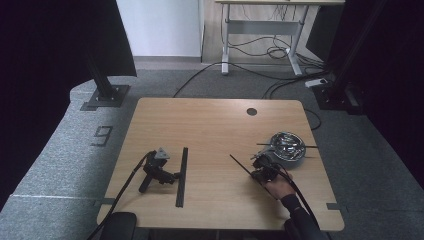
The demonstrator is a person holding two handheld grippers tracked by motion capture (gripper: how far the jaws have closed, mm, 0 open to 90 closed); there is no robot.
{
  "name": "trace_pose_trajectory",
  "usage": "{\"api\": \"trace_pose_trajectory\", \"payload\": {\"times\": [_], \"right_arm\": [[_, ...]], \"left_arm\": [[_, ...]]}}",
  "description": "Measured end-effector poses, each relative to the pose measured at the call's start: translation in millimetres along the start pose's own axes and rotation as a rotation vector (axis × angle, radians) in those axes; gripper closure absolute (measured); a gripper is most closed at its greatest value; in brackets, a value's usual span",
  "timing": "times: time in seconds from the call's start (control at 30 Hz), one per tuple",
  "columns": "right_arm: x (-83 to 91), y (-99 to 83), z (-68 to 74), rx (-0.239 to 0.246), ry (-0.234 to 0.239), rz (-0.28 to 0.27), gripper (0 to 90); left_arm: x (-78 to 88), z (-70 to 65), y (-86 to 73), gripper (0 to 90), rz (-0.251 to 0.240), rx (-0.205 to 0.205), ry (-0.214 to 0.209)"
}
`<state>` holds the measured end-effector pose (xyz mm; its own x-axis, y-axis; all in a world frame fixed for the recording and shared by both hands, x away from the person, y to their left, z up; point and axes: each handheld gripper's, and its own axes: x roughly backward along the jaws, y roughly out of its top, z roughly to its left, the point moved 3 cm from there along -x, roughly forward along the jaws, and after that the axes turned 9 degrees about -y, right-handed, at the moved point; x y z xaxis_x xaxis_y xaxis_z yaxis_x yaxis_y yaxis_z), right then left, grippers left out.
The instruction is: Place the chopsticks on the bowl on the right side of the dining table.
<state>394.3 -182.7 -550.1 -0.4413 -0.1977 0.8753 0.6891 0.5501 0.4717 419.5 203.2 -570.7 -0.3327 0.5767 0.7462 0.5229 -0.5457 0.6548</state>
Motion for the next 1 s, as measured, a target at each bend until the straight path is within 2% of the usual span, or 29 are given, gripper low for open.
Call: {"api": "trace_pose_trajectory", "payload": {"times": [0.43,0.47,0.57,0.67,0.87,0.93,1.0], "right_arm": [[17.1,-37.0,-16.6,-0.032,0.000,0.005,84.6],[17.7,-38.0,-17.3,-0.036,-0.005,0.006,79.4],[19.0,-40.0,-20.6,-0.039,-0.061,0.004,57.8],[24.0,-42.9,-26.8,-0.070,-0.080,-0.026,46.3],[28.4,-57.2,-33.4,-0.082,-0.084,-0.002,41.0],[29.6,-61.0,-35.1,-0.094,-0.076,-0.007,41.2],[30.9,-63.6,-38.0,-0.093,-0.088,-0.003,42.3]], "left_arm": [[0.0,0.0,0.0,0.0,0.000,0.001,0.000],[0.0,0.0,0.0,0.0,0.000,0.000,0.000],[0.0,0.0,0.0,0.0,0.000,0.001,0.000],[0.0,0.0,0.0,0.0,0.000,0.001,0.000],[0.0,0.0,0.0,0.0,0.000,0.001,0.000],[0.0,0.0,0.0,0.0,0.000,0.000,0.000],[0.0,0.0,0.0,0.0,0.000,0.000,0.000]]}}
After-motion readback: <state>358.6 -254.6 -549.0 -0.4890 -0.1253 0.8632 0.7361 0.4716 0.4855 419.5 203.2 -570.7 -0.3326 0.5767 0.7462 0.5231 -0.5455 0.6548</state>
